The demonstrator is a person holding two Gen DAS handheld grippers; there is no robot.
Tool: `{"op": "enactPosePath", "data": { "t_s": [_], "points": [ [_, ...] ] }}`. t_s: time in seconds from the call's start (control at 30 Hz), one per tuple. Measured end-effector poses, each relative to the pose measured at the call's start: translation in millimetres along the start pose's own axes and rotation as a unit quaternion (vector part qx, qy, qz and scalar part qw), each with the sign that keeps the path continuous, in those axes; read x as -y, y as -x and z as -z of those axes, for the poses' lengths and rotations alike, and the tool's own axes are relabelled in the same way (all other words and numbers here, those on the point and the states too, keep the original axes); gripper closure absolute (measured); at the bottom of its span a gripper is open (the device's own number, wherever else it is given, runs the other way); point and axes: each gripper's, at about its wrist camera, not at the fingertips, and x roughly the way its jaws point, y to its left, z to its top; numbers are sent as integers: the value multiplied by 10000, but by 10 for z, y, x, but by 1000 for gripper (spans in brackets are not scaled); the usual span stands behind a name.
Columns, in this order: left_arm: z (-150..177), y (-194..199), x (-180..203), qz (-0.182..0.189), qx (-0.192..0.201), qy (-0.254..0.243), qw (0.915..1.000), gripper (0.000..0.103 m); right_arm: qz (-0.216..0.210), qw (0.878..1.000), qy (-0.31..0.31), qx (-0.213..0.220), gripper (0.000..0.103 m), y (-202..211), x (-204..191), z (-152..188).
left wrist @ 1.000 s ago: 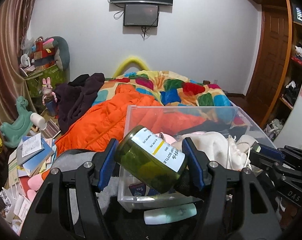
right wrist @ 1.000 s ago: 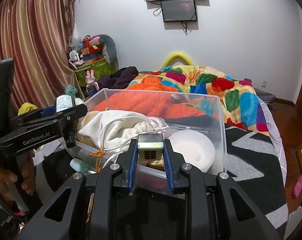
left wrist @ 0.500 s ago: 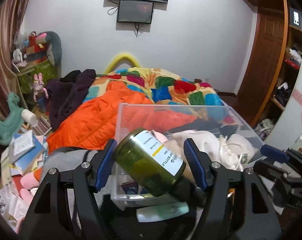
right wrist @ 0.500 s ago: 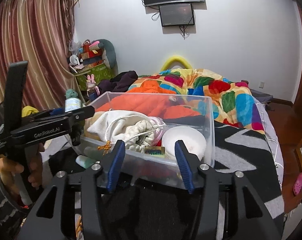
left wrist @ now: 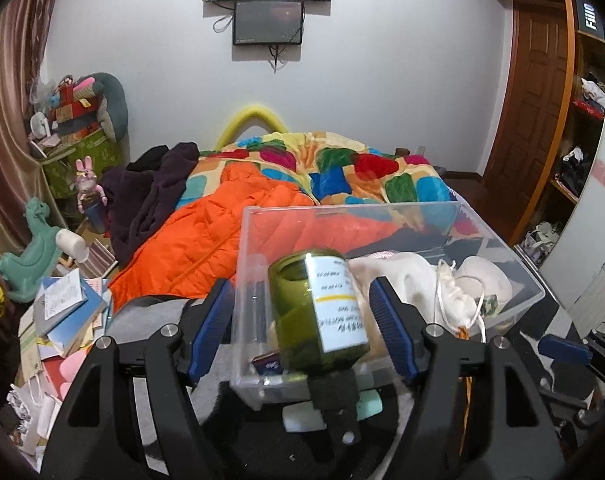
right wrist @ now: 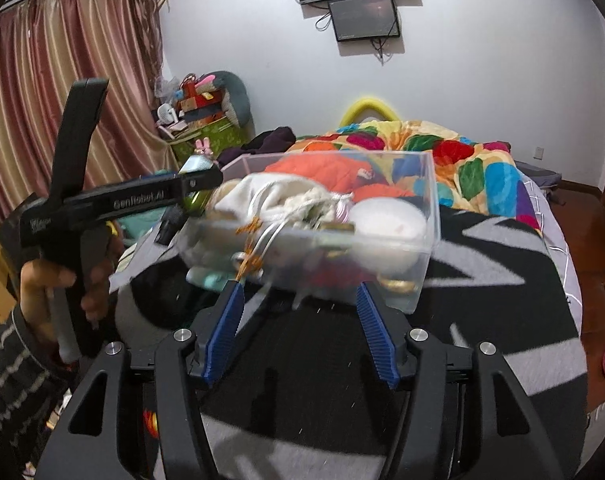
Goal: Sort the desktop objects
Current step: 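Open both tools to drop the bottle and card into the box, then withdraw, then grasp the yellow gourd pendant with the right tool while the left tool grasps the mint-green tube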
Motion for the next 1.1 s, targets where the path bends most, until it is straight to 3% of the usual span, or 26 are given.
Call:
{"op": "enactPosePath", "data": {
  "t_s": [0.3, 0.4, 0.73, 0.8, 0.87, 0.93, 1.1],
  "points": [
    [265, 454, 19, 157, 164, -238, 9995, 22, -189, 9995, 227, -114, 47, 116, -232, 221],
    [384, 547, 12, 177, 132, -277, 9994, 16, -268, 9988, 362, -180, 41, 143, -361, 329],
    [808, 607, -48, 183, -312, -235, 9991, 16, -526, 9929, 857, -631, 41, 77, -810, 751],
    [860, 613, -68, 213, -364, -183, 9989, 16, -525, 9910, 1025, -689, 52, 43, -899, 836],
    [902, 605, -83, 252, -425, -134, 9987, 16, -378, 9891, 1222, -735, 74, 16, -946, 903],
    [933, 584, -85, 281, -498, -118, 9983, 16, -301, 9897, 1219, -681, 83, 26, -926, 923],
    [935, 456, -28, 409, -706, -45, 9967, 16, -475, 9934, 859, -593, 86, 98, -770, 855]
  ]
}}
